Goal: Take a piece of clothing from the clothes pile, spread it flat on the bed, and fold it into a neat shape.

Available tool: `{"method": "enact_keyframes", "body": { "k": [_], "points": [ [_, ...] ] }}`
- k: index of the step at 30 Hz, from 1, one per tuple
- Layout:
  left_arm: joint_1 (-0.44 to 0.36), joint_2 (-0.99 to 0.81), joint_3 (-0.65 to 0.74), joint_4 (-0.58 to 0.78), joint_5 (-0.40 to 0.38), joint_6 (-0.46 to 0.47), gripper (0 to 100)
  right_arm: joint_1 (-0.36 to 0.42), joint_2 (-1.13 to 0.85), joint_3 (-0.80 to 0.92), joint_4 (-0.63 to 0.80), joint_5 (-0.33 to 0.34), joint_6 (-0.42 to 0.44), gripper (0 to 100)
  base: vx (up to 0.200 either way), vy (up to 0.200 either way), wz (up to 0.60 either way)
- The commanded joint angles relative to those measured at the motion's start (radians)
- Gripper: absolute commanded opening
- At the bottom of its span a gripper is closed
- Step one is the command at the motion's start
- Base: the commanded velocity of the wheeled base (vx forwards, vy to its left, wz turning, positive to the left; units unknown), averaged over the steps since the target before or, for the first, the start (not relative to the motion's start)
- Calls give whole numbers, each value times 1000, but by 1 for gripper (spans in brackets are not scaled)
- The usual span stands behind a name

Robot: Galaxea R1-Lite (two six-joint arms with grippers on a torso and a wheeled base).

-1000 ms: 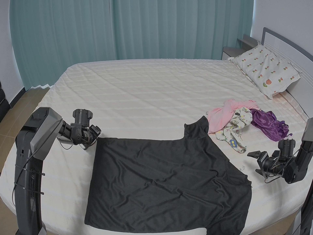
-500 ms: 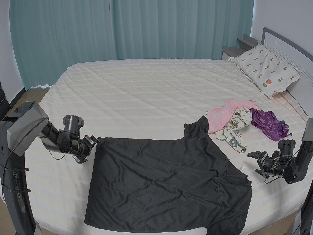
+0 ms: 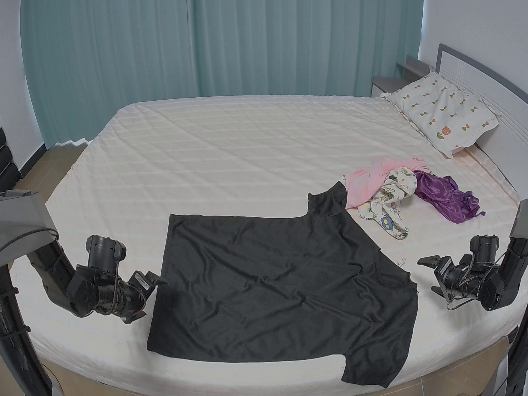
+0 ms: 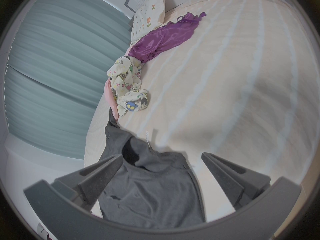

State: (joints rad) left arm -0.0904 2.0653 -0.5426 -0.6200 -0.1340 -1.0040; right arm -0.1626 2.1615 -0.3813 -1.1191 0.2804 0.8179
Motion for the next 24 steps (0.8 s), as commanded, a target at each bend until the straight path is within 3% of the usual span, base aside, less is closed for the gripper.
{"method": "enact_keyframes", "body": {
  "k": [1,7,11,23,24],
  "points": [
    [-43,-47,95,-41,-7,2,100,0,-2,4,-1,0,0,100,-200,0,0],
    [-63,-7,101,-53,8,19,100,15,-2,7,-1,0,1,100,-33,0,0],
    [-100,42,112,-96,93,51,100,17,0,7,-1,0,1,100,0,0,0],
    [-169,96,101,-116,168,64,100,34,1,27,-5,-1,-9,100,0,0,0],
    [-170,101,101,-116,179,81,0,41,3,33,-14,-1,-9,100,0,0,0]
  ]
}}
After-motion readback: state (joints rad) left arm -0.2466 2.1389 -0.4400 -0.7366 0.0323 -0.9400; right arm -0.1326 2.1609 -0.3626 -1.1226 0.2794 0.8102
